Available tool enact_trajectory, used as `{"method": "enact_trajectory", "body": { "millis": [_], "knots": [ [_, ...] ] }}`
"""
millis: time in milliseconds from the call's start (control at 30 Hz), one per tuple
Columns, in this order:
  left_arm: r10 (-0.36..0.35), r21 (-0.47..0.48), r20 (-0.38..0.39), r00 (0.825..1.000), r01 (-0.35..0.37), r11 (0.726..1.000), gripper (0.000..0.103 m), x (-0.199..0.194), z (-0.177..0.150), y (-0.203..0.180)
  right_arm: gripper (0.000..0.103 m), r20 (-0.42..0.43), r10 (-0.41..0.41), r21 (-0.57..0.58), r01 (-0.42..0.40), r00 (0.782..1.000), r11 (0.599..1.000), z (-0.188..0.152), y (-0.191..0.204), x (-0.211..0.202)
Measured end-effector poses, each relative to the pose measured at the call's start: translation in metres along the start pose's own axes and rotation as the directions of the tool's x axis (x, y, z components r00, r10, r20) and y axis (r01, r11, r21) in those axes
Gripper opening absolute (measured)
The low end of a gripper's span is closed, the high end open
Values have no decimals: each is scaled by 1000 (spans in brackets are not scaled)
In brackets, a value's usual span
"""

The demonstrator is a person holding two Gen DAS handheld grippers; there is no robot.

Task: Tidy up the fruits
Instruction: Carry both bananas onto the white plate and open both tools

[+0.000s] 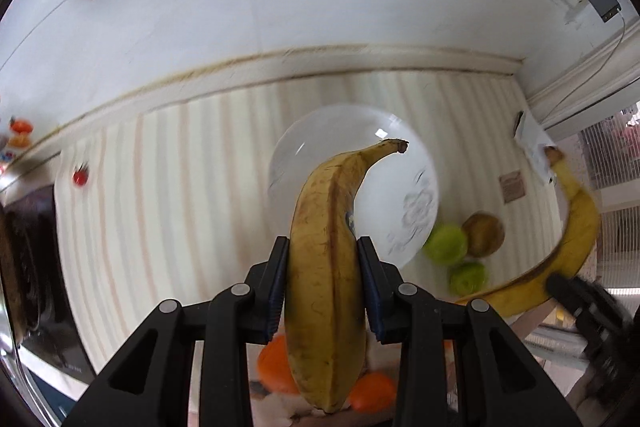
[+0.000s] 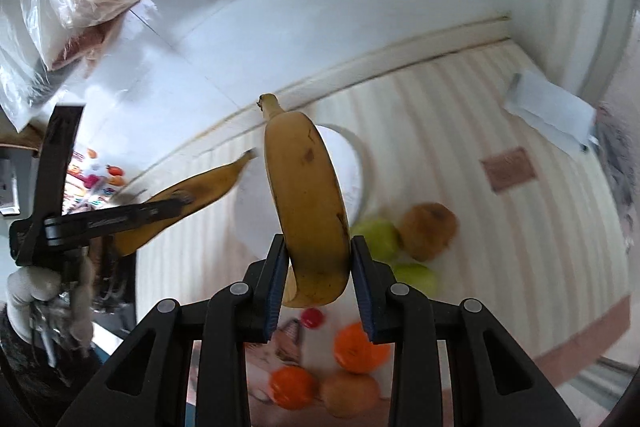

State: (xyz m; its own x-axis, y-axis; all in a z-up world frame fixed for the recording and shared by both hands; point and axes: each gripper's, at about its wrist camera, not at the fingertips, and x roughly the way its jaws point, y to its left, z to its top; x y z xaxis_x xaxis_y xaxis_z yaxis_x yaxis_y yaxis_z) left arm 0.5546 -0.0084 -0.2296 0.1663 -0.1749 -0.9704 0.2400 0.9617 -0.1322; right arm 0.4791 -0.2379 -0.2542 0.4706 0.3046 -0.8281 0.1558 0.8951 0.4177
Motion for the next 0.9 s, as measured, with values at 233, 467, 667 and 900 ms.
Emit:
{"method": "enact_trajectory", "body": {
  "millis": [233, 467, 667, 900],
  "knots": [
    [-3, 19, 9, 1000, 3, 1000, 31, 29, 32, -20, 34, -80, 126, 87, -119, 989, 989, 24, 4, 65],
    [33, 27, -68, 997, -31, 999, 31, 80, 43, -14, 34, -192, 159, 210, -117, 968, 971, 24, -17, 148],
    [62, 39, -97, 993, -58, 998, 31, 103, 36, -12, 33, -198, 145, 259, -91, 970, 962, 22, -31, 168],
    [83, 69, -119, 989, -76, 995, 31, 109, 28, -13, 39, -248, 76, 248, -13, 966, 969, 25, -34, 175]
  ]
}}
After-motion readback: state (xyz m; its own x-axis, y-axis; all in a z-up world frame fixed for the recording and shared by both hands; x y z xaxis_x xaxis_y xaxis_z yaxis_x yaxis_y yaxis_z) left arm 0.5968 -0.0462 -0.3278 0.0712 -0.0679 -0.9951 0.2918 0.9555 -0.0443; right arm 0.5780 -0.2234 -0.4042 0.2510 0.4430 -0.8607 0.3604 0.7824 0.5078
